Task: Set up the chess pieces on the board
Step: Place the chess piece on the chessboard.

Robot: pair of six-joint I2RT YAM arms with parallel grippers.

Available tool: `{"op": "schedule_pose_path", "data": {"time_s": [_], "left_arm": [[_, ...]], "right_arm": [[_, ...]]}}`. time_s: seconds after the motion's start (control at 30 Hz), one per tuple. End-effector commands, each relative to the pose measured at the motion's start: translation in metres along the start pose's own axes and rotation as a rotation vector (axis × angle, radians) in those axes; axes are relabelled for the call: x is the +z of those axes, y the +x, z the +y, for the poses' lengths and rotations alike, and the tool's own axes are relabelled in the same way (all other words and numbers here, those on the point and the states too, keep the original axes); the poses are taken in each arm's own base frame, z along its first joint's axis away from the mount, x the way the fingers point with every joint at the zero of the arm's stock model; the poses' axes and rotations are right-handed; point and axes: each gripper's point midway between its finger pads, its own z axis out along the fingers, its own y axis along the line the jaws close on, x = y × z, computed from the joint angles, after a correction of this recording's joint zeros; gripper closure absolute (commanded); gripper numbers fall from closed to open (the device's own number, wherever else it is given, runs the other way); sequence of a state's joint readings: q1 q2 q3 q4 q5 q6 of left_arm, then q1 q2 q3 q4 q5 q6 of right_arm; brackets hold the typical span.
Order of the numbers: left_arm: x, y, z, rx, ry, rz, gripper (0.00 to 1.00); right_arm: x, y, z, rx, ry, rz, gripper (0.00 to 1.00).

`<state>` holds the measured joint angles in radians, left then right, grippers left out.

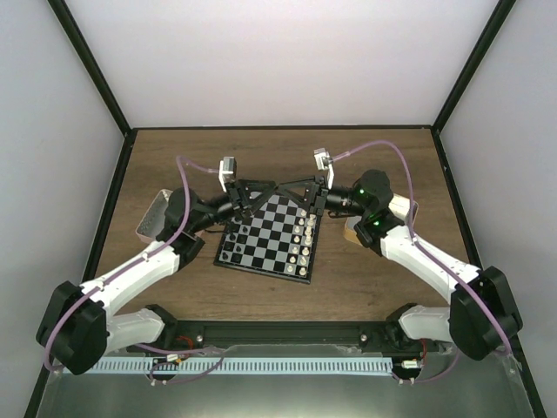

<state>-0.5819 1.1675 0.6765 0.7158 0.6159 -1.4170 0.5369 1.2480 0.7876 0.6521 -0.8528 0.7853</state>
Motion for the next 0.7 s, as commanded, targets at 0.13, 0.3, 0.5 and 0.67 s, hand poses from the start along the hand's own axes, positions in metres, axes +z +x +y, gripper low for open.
{"op": "schedule_pose_path", "data": {"time_s": [0.13, 0.3, 0.5, 0.67], "left_arm": [[0.000, 0.003, -0.033, 0.020, 0.134, 0.028, 0.81], [0.000, 0.003, -0.029, 0.020, 0.116, 0.028, 0.96], [-0.002, -0.002, 0.002, 0.073, -0.046, -0.011, 0.96], [-0.022, -0.022, 0.059, 0.260, -0.428, -0.095, 0.96]], "right_arm": [[0.000, 0.015, -0.007, -0.044, -0.011, 0.046, 0.92], [0.000, 0.016, -0.015, -0.045, 0.027, 0.049, 0.89], [-0.005, 0.002, -0.030, -0.002, 0.169, -0.006, 0.50], [-0.024, -0.006, -0.050, 0.036, 0.350, -0.096, 0.29]]}}
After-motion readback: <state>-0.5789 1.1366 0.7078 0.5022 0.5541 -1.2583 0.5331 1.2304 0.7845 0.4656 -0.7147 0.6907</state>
